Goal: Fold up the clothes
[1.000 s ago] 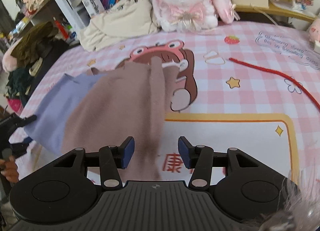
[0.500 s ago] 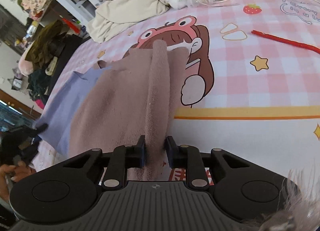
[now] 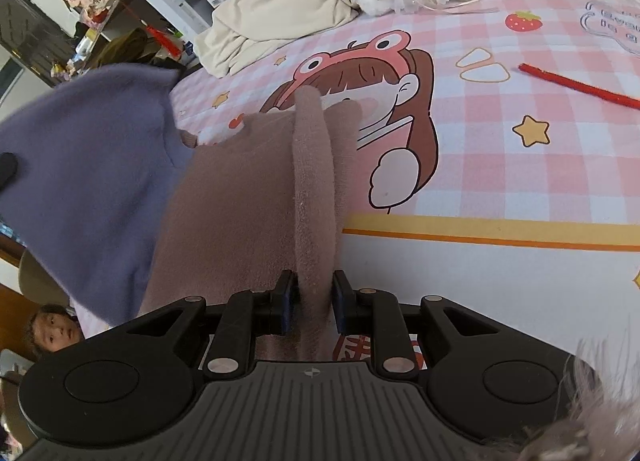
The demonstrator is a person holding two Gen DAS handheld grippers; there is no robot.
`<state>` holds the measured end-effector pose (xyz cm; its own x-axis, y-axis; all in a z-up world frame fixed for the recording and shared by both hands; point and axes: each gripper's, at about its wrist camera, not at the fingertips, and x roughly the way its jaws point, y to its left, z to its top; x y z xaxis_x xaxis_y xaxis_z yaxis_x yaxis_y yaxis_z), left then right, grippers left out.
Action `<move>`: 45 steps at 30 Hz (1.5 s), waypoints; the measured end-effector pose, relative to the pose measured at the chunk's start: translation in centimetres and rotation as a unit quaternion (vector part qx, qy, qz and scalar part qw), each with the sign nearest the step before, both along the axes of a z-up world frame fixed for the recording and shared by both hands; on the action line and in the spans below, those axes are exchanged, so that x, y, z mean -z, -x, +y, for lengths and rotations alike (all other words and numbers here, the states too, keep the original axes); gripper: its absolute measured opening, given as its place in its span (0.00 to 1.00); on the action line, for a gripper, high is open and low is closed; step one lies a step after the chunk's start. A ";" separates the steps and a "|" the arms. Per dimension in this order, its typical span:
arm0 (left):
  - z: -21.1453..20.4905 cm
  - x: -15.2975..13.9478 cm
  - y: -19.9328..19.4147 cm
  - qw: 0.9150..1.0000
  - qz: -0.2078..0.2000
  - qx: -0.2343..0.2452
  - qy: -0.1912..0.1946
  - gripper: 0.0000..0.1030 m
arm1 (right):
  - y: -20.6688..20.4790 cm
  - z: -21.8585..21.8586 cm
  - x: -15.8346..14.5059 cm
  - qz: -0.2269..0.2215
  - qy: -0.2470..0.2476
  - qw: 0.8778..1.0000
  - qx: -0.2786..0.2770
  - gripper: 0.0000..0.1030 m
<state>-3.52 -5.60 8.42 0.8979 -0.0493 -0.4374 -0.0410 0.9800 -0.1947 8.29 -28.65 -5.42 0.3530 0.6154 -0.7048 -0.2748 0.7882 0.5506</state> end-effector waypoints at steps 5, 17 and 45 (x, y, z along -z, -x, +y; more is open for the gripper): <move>-8.1 5.4 -1.4 0.976 0.116 0.119 -0.142 0.12 | -0.2 -0.9 0.6 0.027 -0.033 0.999 0.010 0.19; -6.9 5.9 -1.0 0.987 0.115 0.083 -0.074 0.12 | 0.1 -5.3 -3.1 0.037 -0.163 0.985 0.030 0.45; -12.7 6.8 1.2 0.960 0.138 0.193 -0.147 0.63 | -3.1 3.6 -3.2 -0.157 0.090 0.976 -0.118 0.27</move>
